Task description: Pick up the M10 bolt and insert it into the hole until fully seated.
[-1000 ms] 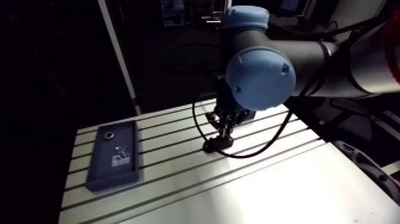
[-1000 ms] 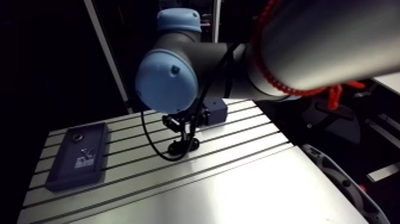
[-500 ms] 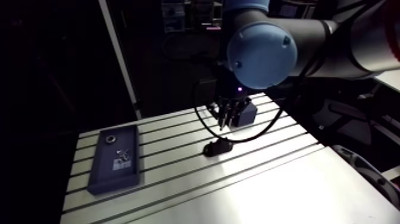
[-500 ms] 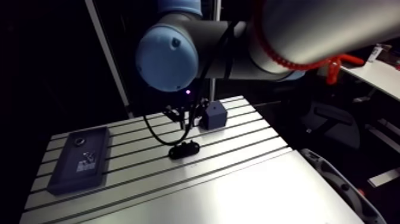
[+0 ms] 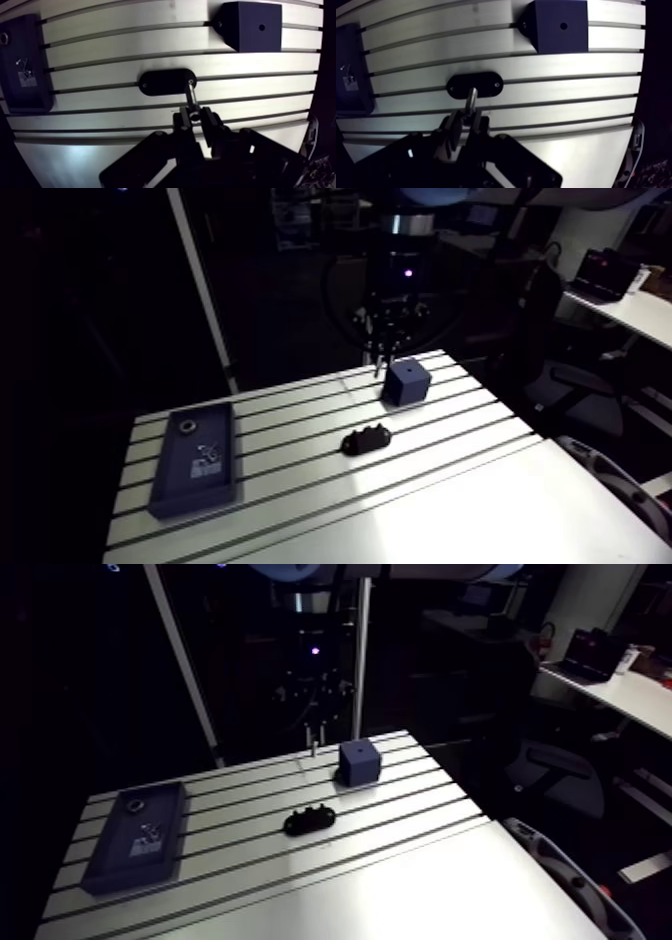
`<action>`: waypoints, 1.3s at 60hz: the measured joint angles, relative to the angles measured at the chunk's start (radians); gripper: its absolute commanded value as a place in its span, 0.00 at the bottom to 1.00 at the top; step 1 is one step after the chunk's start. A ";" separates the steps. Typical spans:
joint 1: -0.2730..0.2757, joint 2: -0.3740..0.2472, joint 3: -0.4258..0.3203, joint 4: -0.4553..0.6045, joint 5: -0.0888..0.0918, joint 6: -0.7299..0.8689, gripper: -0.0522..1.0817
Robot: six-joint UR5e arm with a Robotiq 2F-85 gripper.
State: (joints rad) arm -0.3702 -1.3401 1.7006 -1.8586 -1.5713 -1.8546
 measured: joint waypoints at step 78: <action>-0.072 0.308 -0.416 0.292 -0.083 0.014 1.00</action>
State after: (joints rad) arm -0.4423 -1.0325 1.2848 -1.5670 -1.6544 -1.8408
